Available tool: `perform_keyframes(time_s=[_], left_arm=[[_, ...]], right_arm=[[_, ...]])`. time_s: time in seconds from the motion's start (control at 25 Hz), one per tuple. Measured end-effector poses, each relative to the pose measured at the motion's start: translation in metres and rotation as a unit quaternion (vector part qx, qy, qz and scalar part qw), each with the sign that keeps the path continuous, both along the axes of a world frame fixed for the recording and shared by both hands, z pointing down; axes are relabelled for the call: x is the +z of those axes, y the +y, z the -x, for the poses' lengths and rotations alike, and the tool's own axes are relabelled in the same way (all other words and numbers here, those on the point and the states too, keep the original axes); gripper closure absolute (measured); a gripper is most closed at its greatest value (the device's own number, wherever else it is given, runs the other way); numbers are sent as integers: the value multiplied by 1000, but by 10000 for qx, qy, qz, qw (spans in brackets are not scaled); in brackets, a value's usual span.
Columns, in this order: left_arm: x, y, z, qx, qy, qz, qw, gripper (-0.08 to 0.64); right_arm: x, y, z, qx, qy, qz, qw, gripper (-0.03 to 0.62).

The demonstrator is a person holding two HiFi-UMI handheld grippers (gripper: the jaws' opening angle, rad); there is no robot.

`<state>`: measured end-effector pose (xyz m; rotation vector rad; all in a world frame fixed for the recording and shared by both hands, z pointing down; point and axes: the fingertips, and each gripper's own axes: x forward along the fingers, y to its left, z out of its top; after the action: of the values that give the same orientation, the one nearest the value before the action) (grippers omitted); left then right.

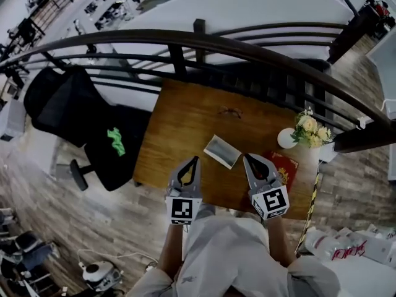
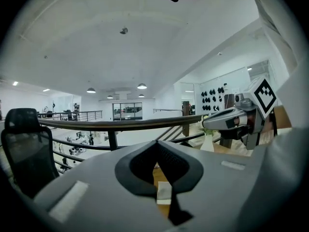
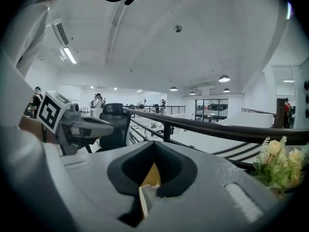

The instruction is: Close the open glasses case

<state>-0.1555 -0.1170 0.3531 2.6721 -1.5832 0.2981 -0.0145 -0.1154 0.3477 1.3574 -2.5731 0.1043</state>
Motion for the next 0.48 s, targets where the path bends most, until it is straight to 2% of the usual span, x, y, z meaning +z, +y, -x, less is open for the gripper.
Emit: perform_keyframes(time_s=[0.16, 0.48], left_arm=[[15, -14, -6, 472, 33, 174, 9987, 540], [44, -32, -27, 924, 49, 458, 9947, 540]], right_arm=[[15, -2, -2, 422, 60, 198, 9989, 589], [41, -10, -18, 815, 180, 470, 9954, 589]])
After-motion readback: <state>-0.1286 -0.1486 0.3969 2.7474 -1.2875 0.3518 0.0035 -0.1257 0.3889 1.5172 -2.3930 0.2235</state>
